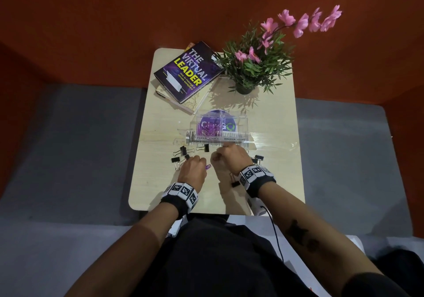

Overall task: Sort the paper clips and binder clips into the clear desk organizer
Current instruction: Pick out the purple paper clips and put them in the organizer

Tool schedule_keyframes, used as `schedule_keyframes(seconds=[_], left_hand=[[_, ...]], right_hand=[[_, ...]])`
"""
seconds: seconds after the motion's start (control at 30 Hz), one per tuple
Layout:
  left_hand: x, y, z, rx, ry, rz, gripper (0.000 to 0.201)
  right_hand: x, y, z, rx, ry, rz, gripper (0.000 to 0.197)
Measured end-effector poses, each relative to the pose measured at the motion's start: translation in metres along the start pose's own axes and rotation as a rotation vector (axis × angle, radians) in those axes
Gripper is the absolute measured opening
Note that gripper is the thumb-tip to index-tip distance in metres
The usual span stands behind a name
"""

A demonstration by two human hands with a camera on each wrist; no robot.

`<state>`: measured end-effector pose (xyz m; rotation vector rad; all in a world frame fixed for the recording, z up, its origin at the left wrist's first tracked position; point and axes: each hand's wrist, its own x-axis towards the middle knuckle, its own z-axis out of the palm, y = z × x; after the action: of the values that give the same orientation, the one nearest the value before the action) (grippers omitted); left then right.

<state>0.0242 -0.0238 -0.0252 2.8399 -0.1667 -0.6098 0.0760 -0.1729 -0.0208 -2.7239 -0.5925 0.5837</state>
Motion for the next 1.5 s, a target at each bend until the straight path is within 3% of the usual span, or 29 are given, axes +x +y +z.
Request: schedule_keyframes(seconds=[0.27, 0.47, 0.63, 0.7, 0.9, 0.97, 1.1, 1.2, 1.3, 1.4, 1.5], left_hand=[[0.003, 0.015, -0.009, 0.008, -0.080, -0.086, 0.015], [0.010, 0.020, -0.016, 0.077, -0.114, -0.071, 0.015], [0.012, 0.023, -0.020, 0.002, -0.122, -0.078, 0.012], [0.012, 0.024, -0.030, -0.110, -0.079, -0.103, 0.008], [0.051, 0.023, -0.091, -0.480, 0.285, -0.191, 0.007], [0.070, 0.020, -0.102, -0.470, 0.297, -0.190, 0.005], [0.078, 0.018, -0.093, -0.385, 0.154, -0.156, 0.008], [0.060, 0.017, -0.081, -0.382, 0.277, -0.124, 0.011], [0.031, 0.016, -0.065, -0.313, 0.393, -0.148, 0.012], [0.010, 0.013, -0.038, -0.235, 0.266, -0.163, 0.014], [-0.001, 0.008, -0.016, -0.098, 0.108, -0.123, 0.013]], right_hand=[[-0.006, 0.000, 0.008, -0.045, -0.009, 0.079, 0.017], [-0.002, -0.009, 0.005, -0.075, -0.121, 0.147, 0.003], [-0.005, -0.008, 0.004, 0.053, -0.042, 0.245, 0.013], [-0.006, -0.006, 0.008, 0.132, -0.007, 0.275, 0.012], [-0.018, 0.001, 0.002, 0.393, 0.104, 0.338, 0.006], [-0.017, 0.002, -0.014, 0.454, 0.181, 0.332, 0.007], [0.001, -0.003, -0.050, 0.494, 0.318, 0.317, 0.015], [0.023, -0.010, -0.067, 0.462, 0.351, 0.311, 0.016], [0.042, -0.017, -0.072, 0.414, 0.281, 0.296, 0.006], [0.045, -0.021, -0.070, 0.364, 0.267, 0.284, 0.002], [0.029, -0.020, -0.061, 0.293, 0.307, 0.297, 0.012]])
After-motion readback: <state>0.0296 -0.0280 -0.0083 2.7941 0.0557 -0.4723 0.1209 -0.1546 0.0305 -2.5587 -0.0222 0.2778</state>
